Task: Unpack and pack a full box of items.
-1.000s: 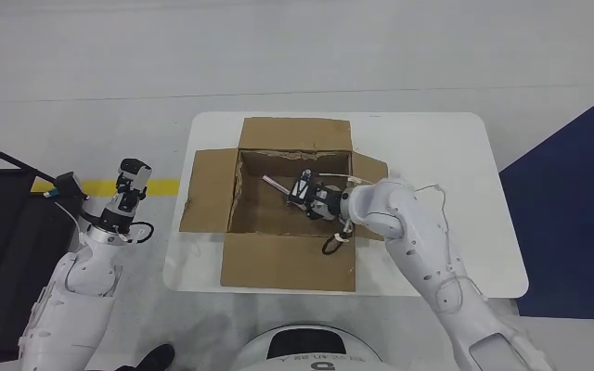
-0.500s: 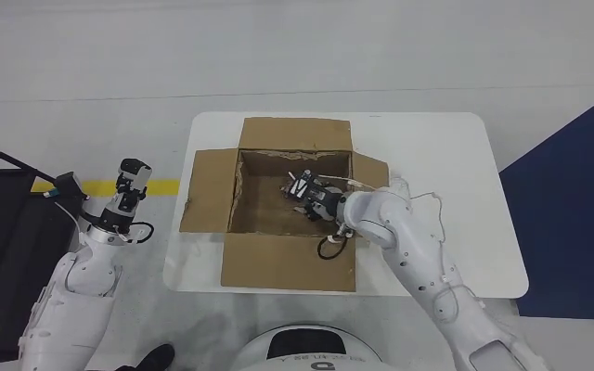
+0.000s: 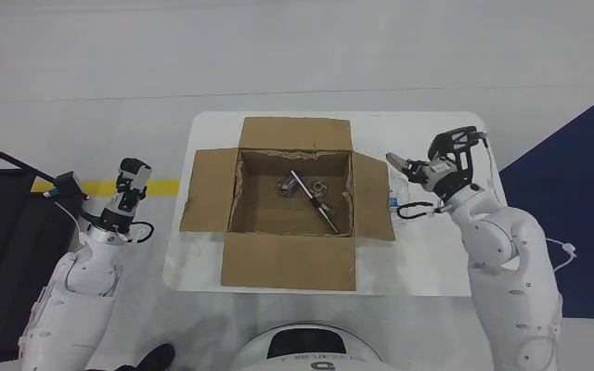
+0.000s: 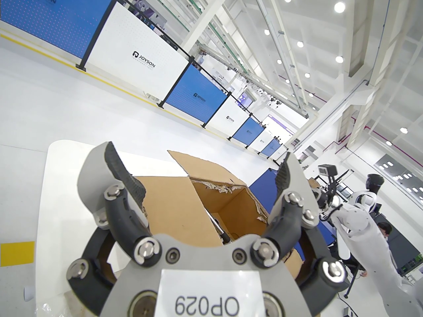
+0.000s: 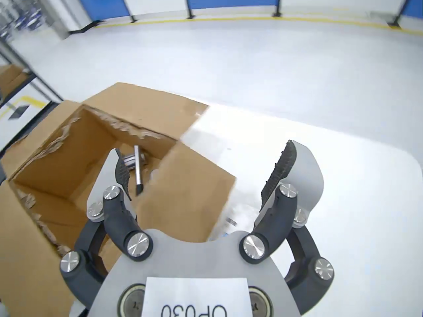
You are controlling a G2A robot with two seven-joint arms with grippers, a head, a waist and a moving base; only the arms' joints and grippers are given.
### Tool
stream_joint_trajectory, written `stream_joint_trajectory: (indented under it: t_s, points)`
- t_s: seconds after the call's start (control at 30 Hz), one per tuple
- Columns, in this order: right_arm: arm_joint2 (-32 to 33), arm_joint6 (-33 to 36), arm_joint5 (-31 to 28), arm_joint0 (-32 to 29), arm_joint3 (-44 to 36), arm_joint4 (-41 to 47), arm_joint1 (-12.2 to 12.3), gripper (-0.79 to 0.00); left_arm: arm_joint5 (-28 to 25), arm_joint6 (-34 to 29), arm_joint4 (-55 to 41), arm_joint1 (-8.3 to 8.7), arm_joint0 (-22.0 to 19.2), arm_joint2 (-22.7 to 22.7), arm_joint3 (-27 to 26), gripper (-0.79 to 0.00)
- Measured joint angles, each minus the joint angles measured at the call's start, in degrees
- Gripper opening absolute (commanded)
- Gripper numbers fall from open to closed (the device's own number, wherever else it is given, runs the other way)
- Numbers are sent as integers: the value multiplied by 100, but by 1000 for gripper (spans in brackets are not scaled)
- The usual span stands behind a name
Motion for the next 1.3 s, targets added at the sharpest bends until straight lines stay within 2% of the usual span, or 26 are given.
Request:
stream_joint_trajectory:
  t_s: [0.1,0.27,0.47,0.67,0.73,0.77,0.8,0.83,0.93,0.97,1.13,1.3]
  points:
    - [-181,606,720,347,512,-521,6,0,0,0,0,0,0,0,0,0]
    - [-799,1330,1195,938,1389,-1111,-15,0,0,0,0,0,0,0,0,0]
    - [-1261,1837,1160,1286,2044,-1577,-25,0,0,0,0,0,0,0,0,0]
    - [-1480,2085,1098,1462,2410,-1463,-48,0,0,0,0,0,0,0,0,0]
    - [-1576,2143,1115,1574,2603,-1440,-63,-92,0,0,0,0,0,0,0,0]
    - [-1634,2183,1119,1644,2724,-1430,-72,-114,0,0,0,0,0,0,0,0]
    - [-1672,2215,1119,1695,2811,-1422,-77,-246,0,0,0,0,0,0,0,0]
    - [-1704,2250,1119,1745,2898,-1410,-82,-345,0,0,0,0,0,0,0,0]
    - [-1808,2351,1135,1914,3174,-1460,-93,-570,0,0,0,0,0,0,0,0]
    - [-1837,2352,1126,1962,3248,-1464,-97,-770,0,0,0,0,0,0,0,0]
    - [-1682,2242,1154,2022,3318,-1294,-79,-785,0,0,0,0,0,0,0,0]
    - [-1114,1948,1394,1931,3154,-547,-44,-785,0,0,0,0,0,0,0,0]
